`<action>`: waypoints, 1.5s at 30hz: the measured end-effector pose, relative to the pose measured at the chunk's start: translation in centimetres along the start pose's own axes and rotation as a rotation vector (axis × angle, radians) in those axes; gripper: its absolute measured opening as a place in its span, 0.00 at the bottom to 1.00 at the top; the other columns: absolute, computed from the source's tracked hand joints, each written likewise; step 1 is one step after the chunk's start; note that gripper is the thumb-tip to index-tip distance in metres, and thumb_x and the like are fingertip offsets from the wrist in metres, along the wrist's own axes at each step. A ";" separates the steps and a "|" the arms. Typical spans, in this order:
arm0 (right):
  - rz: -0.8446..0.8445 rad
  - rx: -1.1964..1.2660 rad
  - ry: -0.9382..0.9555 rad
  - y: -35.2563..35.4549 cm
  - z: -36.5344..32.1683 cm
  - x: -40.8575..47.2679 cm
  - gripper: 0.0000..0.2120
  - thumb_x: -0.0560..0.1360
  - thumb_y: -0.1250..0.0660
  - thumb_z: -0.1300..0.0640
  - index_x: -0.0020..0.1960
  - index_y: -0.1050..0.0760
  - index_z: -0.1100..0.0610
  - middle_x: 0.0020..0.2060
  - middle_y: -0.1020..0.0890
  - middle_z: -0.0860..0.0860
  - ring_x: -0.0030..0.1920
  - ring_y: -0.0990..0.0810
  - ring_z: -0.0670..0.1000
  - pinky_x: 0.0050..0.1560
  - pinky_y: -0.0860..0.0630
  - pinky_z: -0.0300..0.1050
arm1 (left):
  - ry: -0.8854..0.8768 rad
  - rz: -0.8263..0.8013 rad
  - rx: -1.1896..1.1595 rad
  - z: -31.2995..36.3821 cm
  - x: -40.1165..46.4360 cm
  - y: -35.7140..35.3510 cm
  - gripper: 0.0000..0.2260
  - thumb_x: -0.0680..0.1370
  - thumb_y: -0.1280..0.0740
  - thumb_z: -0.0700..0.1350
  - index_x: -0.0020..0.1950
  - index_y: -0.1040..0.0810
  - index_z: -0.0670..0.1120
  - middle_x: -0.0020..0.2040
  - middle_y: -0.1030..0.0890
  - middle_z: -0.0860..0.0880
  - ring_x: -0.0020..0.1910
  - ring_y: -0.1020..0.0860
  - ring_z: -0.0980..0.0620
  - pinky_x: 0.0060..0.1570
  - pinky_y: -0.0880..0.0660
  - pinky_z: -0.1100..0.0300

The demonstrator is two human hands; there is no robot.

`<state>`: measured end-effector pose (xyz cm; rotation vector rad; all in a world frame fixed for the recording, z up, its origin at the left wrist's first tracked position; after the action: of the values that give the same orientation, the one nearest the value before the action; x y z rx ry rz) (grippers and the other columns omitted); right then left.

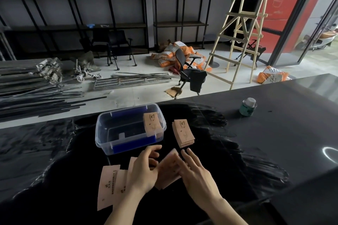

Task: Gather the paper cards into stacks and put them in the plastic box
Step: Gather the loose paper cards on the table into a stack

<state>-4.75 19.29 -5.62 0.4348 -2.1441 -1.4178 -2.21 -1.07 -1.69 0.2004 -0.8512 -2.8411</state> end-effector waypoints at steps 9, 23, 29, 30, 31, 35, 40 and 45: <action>0.034 -0.077 0.054 0.0 -0.7 0.3 0.32 0.76 0.26 0.54 0.77 0.34 0.50 0.78 0.32 0.56 0.79 0.37 0.58 0.71 0.25 0.54 | -0.141 -0.124 -0.113 2.9 -0.8 -1.0 0.22 0.78 0.31 0.30 0.57 0.23 0.58 0.50 0.17 0.56 0.52 0.18 0.64 0.49 0.21 0.73; -0.025 -0.125 0.118 -1.3 -1.6 1.8 0.30 0.76 0.26 0.55 0.76 0.32 0.52 0.67 0.22 0.50 0.75 0.31 0.56 0.70 0.25 0.51 | 0.304 0.182 0.656 -1.6 -1.9 1.5 0.38 0.74 0.26 0.56 0.78 0.42 0.53 0.70 0.26 0.48 0.69 0.27 0.47 0.67 0.29 0.52; 0.037 -0.107 0.119 -1.3 -1.5 1.8 0.27 0.77 0.29 0.55 0.75 0.29 0.54 0.68 0.21 0.52 0.74 0.28 0.56 0.67 0.21 0.52 | 0.017 0.164 0.252 -1.0 -1.1 2.5 0.23 0.77 0.26 0.41 0.66 0.28 0.61 0.54 0.19 0.61 0.55 0.18 0.59 0.57 0.18 0.58; 0.059 -0.105 0.123 -1.2 -1.6 1.8 0.26 0.78 0.31 0.54 0.75 0.29 0.55 0.69 0.21 0.53 0.74 0.28 0.56 0.66 0.21 0.52 | -0.018 0.117 0.215 -0.8 -0.8 2.4 0.19 0.78 0.28 0.42 0.64 0.25 0.60 0.52 0.18 0.63 0.53 0.17 0.61 0.56 0.18 0.62; 0.081 -0.098 0.119 -1.1 -1.8 1.7 0.27 0.77 0.32 0.54 0.76 0.30 0.56 0.71 0.22 0.54 0.74 0.28 0.56 0.66 0.21 0.52 | -0.039 0.066 0.182 -0.4 -0.7 2.3 0.16 0.79 0.29 0.41 0.62 0.23 0.60 0.51 0.17 0.63 0.53 0.17 0.63 0.56 0.19 0.66; 0.088 -0.041 0.090 -1.1 -2.4 1.7 0.41 0.74 0.25 0.57 0.81 0.42 0.55 0.79 0.33 0.55 0.79 0.36 0.55 0.73 0.28 0.51 | -0.049 -0.026 0.065 0.0 -0.9 0.4 0.16 0.83 0.35 0.39 0.60 0.25 0.61 0.54 0.15 0.60 0.53 0.16 0.64 0.58 0.19 0.65; 0.018 -0.140 0.151 -1.9 -2.3 1.9 0.34 0.77 0.33 0.52 0.80 0.39 0.55 0.75 0.27 0.54 0.79 0.36 0.57 0.75 0.31 0.55 | -0.024 0.034 -0.238 -0.1 -1.6 -0.5 0.12 0.84 0.39 0.36 0.60 0.26 0.52 0.56 0.17 0.53 0.53 0.15 0.57 0.53 0.15 0.54; 0.039 -0.160 0.160 -1.9 -2.7 2.3 0.30 0.74 0.24 0.53 0.73 0.28 0.55 0.60 0.19 0.53 0.67 0.22 0.58 0.70 0.24 0.54 | 0.092 0.429 0.070 -1.9 -2.9 2.6 0.10 0.80 0.32 0.41 0.57 0.26 0.54 0.54 0.19 0.55 0.53 0.18 0.56 0.55 0.18 0.56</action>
<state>-5.03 15.30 -5.93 0.4279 -1.8874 -1.4677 1.27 -3.68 -1.57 0.1368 -0.8557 -2.3891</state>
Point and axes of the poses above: each hand's wrist, its own x-axis towards the middle knuckle, its own y-axis out of the back of the hand, z = x × y, the point moved 1 cm from there along x, towards the middle knuckle
